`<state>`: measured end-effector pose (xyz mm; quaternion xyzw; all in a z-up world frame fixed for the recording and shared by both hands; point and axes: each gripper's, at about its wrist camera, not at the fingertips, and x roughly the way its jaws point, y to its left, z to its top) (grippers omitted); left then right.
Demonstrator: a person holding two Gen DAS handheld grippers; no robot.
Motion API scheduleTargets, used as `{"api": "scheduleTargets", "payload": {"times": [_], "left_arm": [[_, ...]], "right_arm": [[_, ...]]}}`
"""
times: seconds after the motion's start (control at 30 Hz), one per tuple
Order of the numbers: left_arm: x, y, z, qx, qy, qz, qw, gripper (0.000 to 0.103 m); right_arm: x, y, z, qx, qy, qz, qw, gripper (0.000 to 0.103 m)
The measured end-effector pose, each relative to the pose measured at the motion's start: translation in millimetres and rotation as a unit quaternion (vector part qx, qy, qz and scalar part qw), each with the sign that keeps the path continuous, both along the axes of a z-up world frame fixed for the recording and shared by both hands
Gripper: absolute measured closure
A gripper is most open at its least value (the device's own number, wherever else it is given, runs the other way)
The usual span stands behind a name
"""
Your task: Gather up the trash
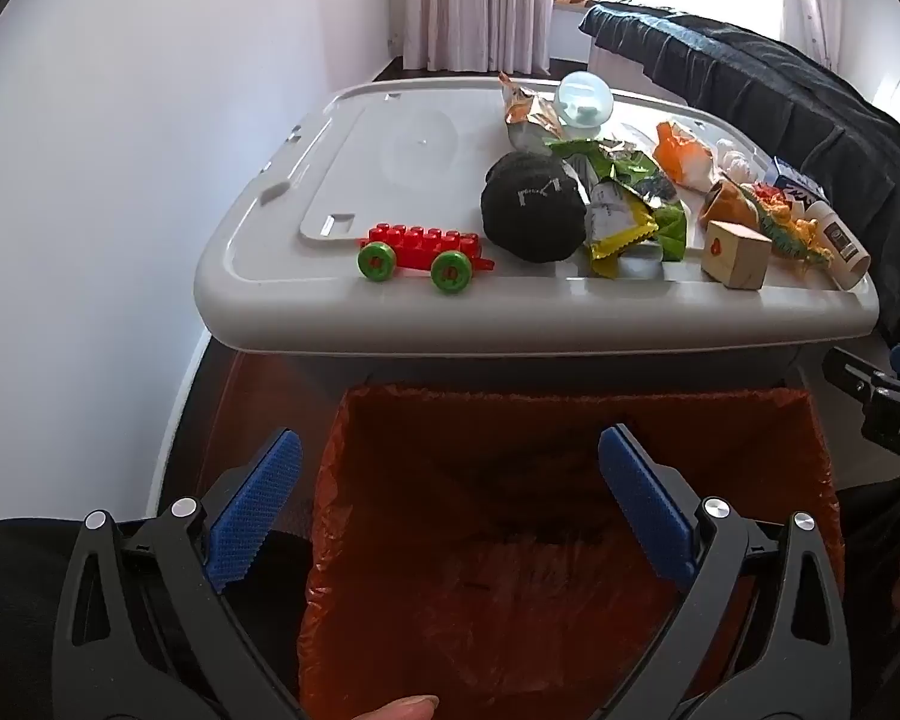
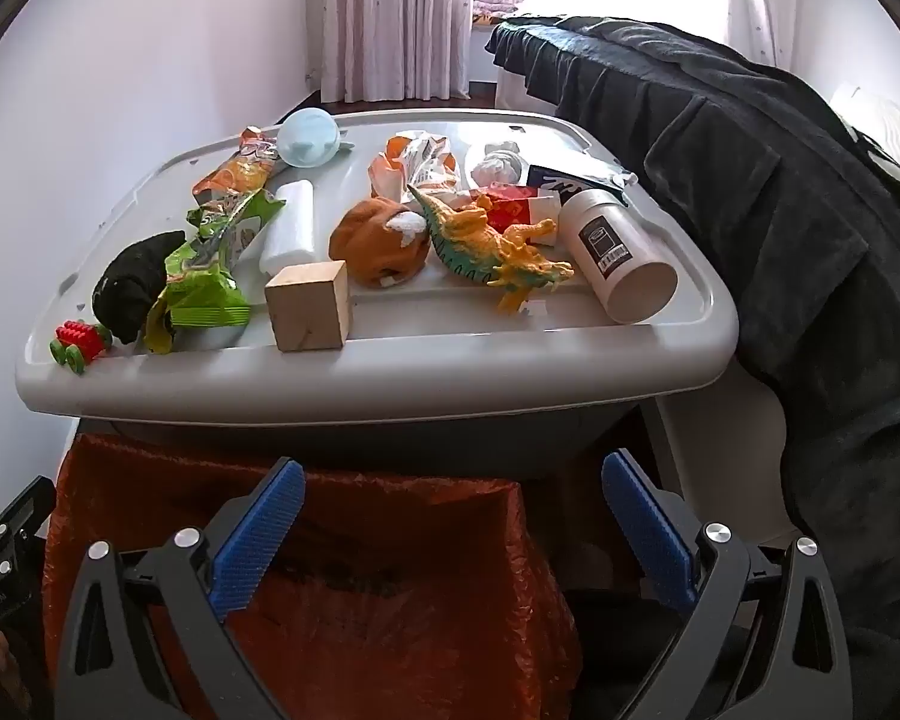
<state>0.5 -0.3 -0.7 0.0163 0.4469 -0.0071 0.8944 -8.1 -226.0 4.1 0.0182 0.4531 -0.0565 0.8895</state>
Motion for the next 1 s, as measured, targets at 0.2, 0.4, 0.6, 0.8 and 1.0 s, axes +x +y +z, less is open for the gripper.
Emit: {"api": "scheduleTargets", "payload": {"times": [0.2,0.4,0.6,0.8,1.0], "left_arm": [[0.1,-0.4,1.2,-0.005,0.003,0.003,1.0,0.007],[-1.4,1.6,-0.5,0.007,-0.003,-0.003,1.0,0.007],[-1.6,1.1,-0.2,0.006,-0.005,0.0,1.0,0.007],[-1.0,2.9,-2.8,-0.007,0.005,0.001,1.0,0.007],[-1.6,1.0,-1.9,0.003,0.0,-0.001,1.0,0.007]], "right_arm": [[-0.9,0.6,-3.8,0.008,0.005,-0.001,1.0,0.005],[1.2,1.1,-1.3,0.013,0.001,0.001,1.0,0.005],[0.9,-1.0,-0.3,0.014,-0.003,-0.002,1.0,0.005],[2.3,-1.2,-1.6,0.019,0.001,-0.005,1.0,0.005],[1.2,-0.6,-0.8,0.016,-0.001,-0.003,1.0,0.005]]}}
